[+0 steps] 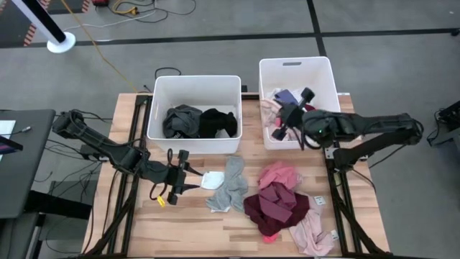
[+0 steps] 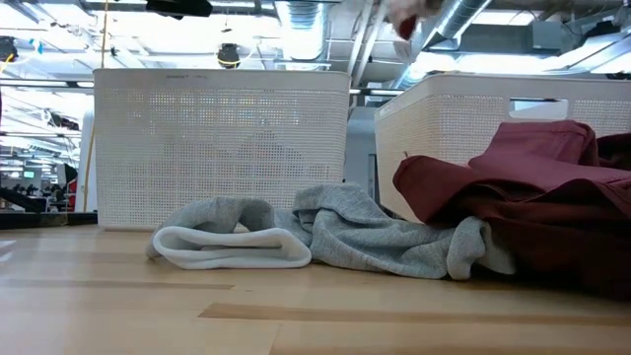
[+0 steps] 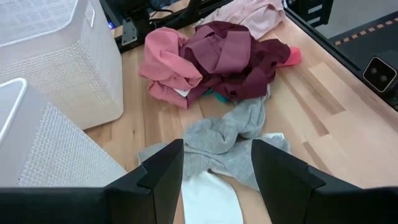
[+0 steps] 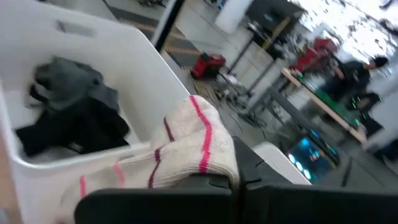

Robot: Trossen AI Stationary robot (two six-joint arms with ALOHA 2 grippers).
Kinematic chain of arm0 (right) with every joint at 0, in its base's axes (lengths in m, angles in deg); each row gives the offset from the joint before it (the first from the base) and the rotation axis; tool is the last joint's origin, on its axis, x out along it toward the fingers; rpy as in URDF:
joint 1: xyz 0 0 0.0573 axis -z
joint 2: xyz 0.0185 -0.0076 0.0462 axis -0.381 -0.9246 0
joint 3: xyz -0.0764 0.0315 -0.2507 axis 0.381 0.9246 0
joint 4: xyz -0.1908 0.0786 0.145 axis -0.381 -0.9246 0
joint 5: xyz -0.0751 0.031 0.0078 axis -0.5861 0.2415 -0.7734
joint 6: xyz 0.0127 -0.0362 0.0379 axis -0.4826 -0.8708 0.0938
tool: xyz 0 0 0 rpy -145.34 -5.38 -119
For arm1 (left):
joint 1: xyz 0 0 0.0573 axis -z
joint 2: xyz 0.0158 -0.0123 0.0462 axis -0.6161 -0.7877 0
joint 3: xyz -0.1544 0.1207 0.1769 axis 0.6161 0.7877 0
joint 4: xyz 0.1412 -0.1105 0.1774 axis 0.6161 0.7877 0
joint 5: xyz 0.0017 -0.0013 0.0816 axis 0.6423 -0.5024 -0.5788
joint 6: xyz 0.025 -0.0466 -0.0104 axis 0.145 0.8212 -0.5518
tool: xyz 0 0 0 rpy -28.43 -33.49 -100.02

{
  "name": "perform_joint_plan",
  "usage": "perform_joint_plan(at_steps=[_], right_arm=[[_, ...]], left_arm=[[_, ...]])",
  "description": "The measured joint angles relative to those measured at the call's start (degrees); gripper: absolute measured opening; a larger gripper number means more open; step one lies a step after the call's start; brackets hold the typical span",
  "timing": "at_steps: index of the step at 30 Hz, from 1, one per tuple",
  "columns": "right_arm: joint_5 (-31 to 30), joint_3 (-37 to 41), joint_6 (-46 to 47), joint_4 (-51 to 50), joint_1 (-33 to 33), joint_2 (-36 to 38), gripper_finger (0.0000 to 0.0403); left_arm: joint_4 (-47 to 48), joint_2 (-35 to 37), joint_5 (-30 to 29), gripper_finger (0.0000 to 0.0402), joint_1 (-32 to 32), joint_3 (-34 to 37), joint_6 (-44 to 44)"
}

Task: Sort clothes
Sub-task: Put the light orange sock into the right white laundry organizer

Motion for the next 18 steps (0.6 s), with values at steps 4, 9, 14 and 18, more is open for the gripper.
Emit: perform_joint_plan(at_steps=[4, 9, 14, 18], right_arm=[[0.04, 0.00, 4.45, -8.44, 4.23, 1.82, 0.0001], [0.86, 0.00, 10.28, -17.69, 10.21, 3.36, 0.0002], [4.93, 0.00, 13.23, -22.88, 16.62, 3.49, 0.0002], [11.05, 0.01, 13.43, -24.38, 22.40, 2.86, 0.0002]], left_arm=[[0.08, 0.00, 0.02, 0.0185, 0.00, 0.00, 1.53], [0.10, -0.02, 0.09, 0.0185, -0.02, 0.00, 3.29], [0.10, -0.02, 0.08, 0.0185, -0.02, 0.00, 1.14], [0.13, -0.02, 0.07, 0.0185, -0.02, 0.00, 0.01]])
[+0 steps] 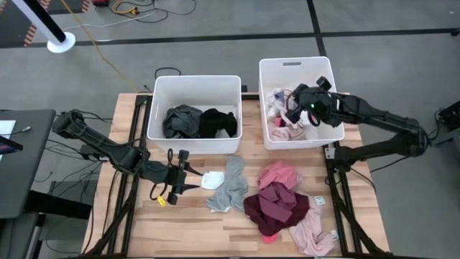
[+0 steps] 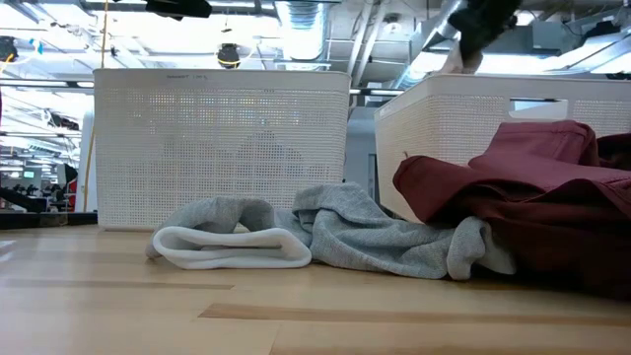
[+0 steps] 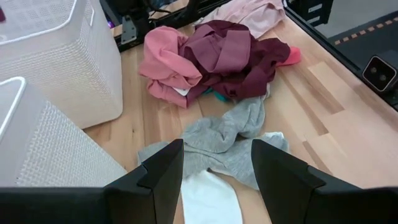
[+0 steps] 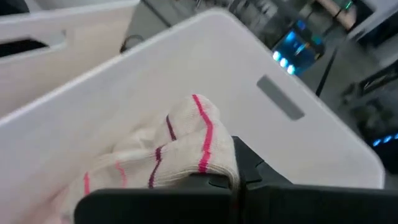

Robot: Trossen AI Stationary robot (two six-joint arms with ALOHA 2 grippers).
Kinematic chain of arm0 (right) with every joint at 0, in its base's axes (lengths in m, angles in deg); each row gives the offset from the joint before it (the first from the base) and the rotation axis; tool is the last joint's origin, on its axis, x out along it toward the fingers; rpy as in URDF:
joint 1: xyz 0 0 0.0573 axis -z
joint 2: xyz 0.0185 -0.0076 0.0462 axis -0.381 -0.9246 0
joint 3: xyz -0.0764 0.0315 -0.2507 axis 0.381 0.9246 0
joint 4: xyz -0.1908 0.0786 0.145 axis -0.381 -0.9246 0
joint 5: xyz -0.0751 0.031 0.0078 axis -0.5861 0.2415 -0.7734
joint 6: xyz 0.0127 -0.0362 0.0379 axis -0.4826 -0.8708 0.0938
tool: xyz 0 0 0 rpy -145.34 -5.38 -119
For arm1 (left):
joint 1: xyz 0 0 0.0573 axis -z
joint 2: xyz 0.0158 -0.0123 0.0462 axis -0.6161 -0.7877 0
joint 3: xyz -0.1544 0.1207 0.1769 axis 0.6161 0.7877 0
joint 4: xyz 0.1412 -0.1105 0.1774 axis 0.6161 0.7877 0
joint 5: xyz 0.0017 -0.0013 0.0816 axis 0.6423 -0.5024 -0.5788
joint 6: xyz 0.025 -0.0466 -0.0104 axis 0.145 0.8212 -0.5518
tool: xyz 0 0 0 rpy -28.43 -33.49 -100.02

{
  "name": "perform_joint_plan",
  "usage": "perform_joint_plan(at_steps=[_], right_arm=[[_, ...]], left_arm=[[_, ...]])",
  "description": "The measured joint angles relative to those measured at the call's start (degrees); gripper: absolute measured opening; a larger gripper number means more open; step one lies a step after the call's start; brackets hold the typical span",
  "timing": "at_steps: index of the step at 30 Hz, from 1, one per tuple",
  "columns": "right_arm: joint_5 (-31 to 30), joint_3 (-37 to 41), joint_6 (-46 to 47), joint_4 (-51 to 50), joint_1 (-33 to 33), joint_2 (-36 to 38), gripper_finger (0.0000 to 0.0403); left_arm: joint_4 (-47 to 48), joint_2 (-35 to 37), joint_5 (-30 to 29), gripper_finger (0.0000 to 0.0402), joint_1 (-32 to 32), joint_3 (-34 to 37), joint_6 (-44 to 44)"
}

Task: Sort clothes
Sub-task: Put the light orange sock into the right white laundry organizer, then put the gray sock into the left white laundry organizer

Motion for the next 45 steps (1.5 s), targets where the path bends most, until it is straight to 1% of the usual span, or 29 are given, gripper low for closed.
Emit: perform_joint_plan(at_steps=[3, 6, 11, 17, 22, 24, 28, 38, 41, 45], right_arm=[[2.89, -0.01, 0.00, -0.52, 4.52, -0.85, 0.0002], [7.22, 0.02, 0.06, -1.86, 9.56, -1.55, 0.0002], [13.55, 0.01, 1.11, -3.60, 15.74, -3.66, 0.0002], [16.21, 0.01, 0.82, -3.65, 19.79, -6.46, 0.0019], [22.89, 0.01, 0.90, -3.69, 22.95, -8.42, 0.0048], [24.05, 0.01, 0.94, -3.74, 23.28, -9.16, 0.0059], [24.23, 0.01, 0.91, -3.67, 22.86, -10.13, 0.0086], [24.23, 0.01, 1.38, -3.63, 21.17, -9.50, 0.0197], [24.19, 0.01, 1.60, -3.28, 20.60, -8.17, 0.0214], [24.19, 0.01, 1.54, -2.27, 17.92, -5.51, 0.0218]], left_arm=[[0.00, 0.00, 0.00, 0.0185, 0.00, 0.00, 0.01], [0.00, 0.00, 0.00, 0.0185, 0.00, 0.00, -0.04], [0.00, 0.00, -0.02, 0.0185, 0.00, 0.00, 0.05], [0.02, 0.00, -0.02, 0.0185, 0.00, 0.00, 0.05], [0.00, 0.00, -0.04, 0.0185, 0.00, 0.00, 0.05], [0.01, 0.00, -0.04, 0.0185, -0.01, 0.00, 0.00], [0.01, 0.00, -0.04, 0.0185, 0.00, 0.00, 0.06], [0.00, 0.00, -0.04, 0.0185, -0.01, 0.00, -0.17], [0.00, 0.00, -0.04, 0.0185, 0.00, 0.00, 0.05], [0.02, 0.00, -0.04, 0.0185, 0.00, 0.00, -0.11]])
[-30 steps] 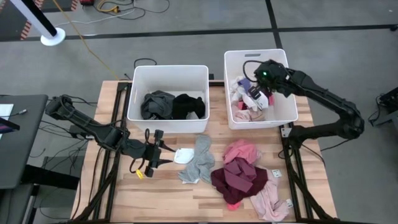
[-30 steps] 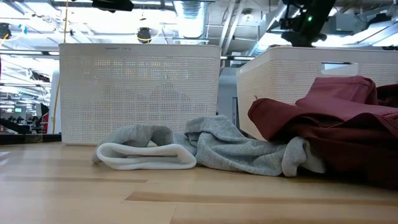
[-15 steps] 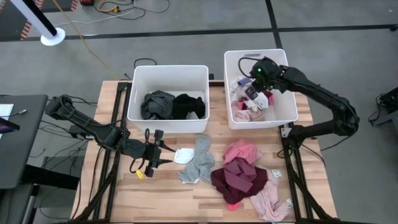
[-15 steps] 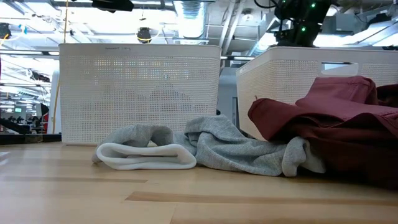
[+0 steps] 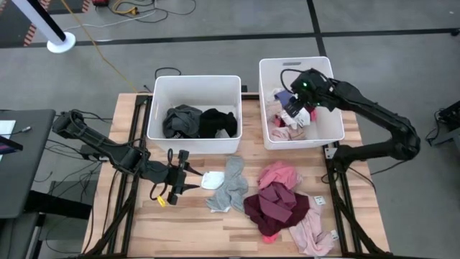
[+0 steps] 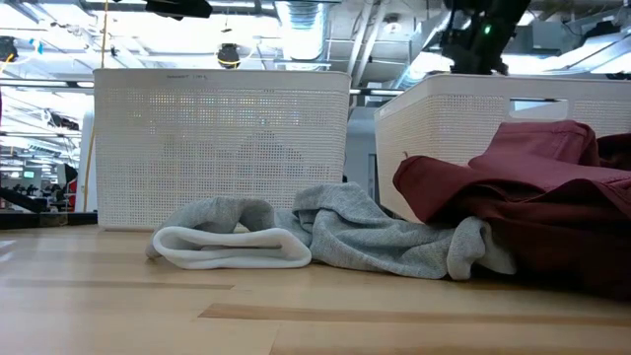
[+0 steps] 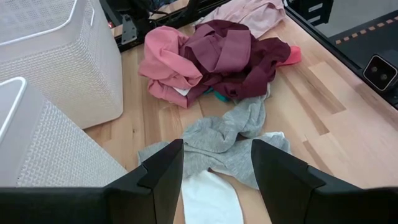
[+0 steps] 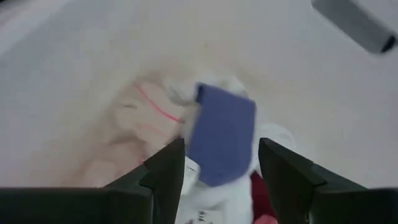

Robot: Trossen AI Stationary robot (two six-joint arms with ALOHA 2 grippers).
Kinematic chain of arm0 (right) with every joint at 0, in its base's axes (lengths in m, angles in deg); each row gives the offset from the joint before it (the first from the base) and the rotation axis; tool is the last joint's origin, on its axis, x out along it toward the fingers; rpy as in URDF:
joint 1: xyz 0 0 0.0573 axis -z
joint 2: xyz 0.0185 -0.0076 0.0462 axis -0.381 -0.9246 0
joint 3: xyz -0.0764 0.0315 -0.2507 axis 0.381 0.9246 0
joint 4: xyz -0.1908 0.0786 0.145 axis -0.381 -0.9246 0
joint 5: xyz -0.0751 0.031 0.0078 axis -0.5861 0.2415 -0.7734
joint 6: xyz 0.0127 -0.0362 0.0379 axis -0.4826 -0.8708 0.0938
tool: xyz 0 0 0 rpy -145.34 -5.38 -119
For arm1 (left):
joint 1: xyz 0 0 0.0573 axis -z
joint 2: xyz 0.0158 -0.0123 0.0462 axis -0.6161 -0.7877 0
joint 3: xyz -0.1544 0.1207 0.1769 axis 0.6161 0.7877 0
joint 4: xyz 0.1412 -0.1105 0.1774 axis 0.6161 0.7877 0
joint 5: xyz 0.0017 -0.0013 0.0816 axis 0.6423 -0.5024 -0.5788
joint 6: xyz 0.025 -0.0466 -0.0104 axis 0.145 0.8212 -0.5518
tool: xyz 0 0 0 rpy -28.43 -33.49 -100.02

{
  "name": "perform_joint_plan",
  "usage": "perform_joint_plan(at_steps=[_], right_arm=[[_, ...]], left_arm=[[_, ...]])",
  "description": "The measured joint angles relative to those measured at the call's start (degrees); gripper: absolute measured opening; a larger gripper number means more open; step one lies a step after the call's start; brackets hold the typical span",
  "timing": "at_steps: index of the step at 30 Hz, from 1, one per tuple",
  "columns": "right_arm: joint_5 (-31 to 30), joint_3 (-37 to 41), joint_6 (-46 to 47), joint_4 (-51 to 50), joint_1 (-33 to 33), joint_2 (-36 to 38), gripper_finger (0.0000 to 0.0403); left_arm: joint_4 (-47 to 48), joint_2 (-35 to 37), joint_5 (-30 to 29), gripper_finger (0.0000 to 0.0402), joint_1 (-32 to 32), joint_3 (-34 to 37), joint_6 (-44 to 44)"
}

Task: Sort clothes
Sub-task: Put the gray sock into the left white laundry organizer

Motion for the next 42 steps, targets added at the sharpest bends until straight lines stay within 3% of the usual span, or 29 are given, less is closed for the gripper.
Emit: perform_joint_plan(at_steps=[11, 26, 34, 42], right_arm=[[0.02, 0.00, 4.37, 3.84, -17.76, 6.25, 0.0215], [0.02, 0.00, 12.24, 5.41, -45.70, -1.95, 0.0214], [-0.01, 0.00, 13.30, 10.62, -53.51, -9.57, 0.0214], [-0.02, 0.00, 8.49, 22.07, -55.66, -18.30, 0.0214]], left_arm=[[-0.02, 0.00, 0.00, 0.0185, -0.02, 0.00, -0.06], [-1.67, -0.04, -0.02, 0.0185, -0.02, 0.01, 0.11], [-0.47, -0.07, 0.00, 0.0185, -0.01, 0.02, 0.25], [-0.17, -0.07, 0.02, 0.0185, -0.01, 0.02, 7.54]])
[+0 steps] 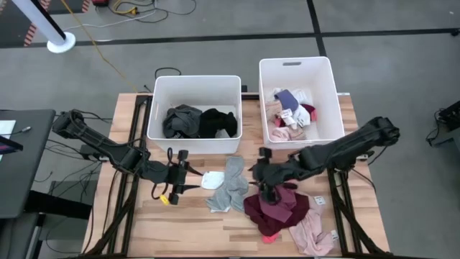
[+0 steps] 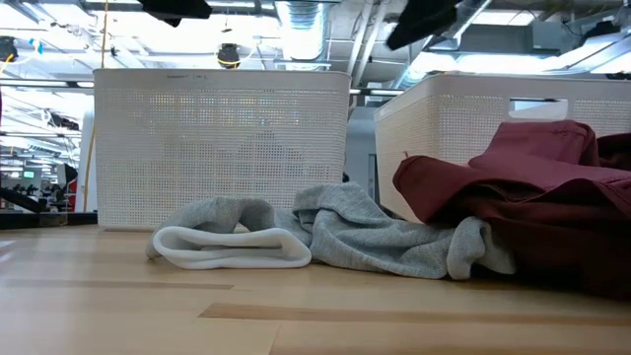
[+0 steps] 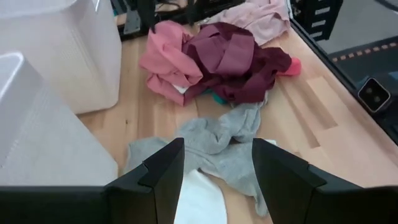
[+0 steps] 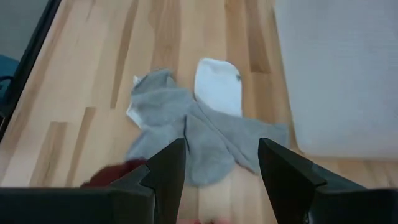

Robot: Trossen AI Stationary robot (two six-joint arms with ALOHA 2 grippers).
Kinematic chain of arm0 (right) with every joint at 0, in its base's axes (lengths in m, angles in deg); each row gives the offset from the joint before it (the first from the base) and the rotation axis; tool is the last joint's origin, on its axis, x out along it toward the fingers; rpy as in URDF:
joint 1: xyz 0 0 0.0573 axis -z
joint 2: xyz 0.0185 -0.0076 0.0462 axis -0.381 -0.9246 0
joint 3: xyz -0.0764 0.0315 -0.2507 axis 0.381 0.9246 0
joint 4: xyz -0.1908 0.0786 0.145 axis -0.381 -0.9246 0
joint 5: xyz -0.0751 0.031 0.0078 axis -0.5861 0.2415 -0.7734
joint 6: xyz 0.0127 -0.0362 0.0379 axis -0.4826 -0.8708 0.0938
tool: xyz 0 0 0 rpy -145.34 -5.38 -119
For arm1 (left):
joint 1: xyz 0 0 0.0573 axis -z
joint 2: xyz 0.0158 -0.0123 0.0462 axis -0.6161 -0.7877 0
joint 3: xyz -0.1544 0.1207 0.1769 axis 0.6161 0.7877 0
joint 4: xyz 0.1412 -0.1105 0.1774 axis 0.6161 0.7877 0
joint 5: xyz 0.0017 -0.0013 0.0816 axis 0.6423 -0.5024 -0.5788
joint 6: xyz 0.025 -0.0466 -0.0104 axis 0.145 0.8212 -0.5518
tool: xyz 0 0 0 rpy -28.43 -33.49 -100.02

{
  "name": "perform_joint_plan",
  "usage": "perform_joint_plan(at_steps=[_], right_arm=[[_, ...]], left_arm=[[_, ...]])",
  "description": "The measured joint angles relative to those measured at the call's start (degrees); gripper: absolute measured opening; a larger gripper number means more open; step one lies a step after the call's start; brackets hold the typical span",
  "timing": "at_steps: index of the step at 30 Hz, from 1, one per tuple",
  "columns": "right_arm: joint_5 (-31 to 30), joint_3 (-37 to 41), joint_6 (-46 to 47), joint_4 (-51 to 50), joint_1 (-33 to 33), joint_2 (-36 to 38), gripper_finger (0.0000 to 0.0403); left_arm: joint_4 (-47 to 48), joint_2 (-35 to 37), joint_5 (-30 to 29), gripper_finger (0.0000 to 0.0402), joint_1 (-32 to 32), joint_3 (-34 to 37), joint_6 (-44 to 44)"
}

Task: Sort clothes
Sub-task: Put the gray sock into the left white laundry organizer

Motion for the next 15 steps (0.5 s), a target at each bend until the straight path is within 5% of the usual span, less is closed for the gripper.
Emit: perform_joint_plan(at_steps=[15], right_arm=[[9.18, 0.00, -1.67, 15.07, 0.03, -17.63, 0.0214]], left_arm=[[5.53, 0.00, 8.73, 0.0185, 0.01, 0.68, 12.86]])
